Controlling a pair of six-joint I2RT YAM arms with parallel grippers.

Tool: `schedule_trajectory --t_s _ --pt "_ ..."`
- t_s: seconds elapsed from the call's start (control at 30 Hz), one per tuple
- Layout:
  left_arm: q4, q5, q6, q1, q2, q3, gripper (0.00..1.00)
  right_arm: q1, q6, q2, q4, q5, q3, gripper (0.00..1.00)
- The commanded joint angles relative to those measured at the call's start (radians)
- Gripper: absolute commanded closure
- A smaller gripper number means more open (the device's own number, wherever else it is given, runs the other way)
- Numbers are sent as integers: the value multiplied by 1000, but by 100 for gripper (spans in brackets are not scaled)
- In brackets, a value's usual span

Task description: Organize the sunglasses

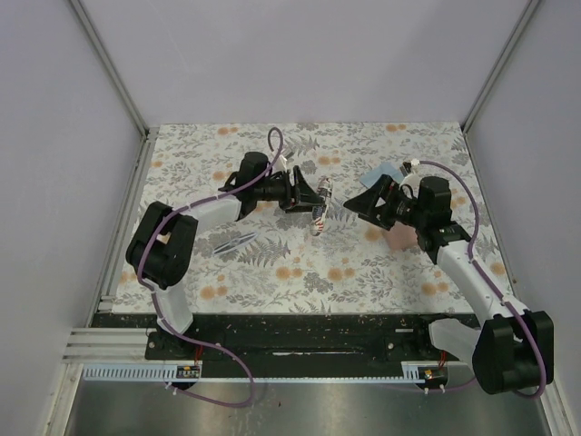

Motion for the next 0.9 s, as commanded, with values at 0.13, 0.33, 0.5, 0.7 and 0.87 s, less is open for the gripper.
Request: schedule_trajectory --t_s 0.13,0.33,0.5,0.7,0.87 --pt "1088 79 -779 -4 -53 -233 91 1 107 -10 451 -238 -27 0" --pt "1273 72 -922 -24 -22 -237 91 3 144 43 503 -276 -23 1" --pt "1271 66 -917 -50 -18 -228 91 3 213 91 610 -331 -26 1" --pt "1267 64 -903 -65 -18 -225 91 4 294 82 736 -370 -47 1" --pt "1255 64 -884 -81 -22 -231 91 6 293 85 731 -374 -46 2"
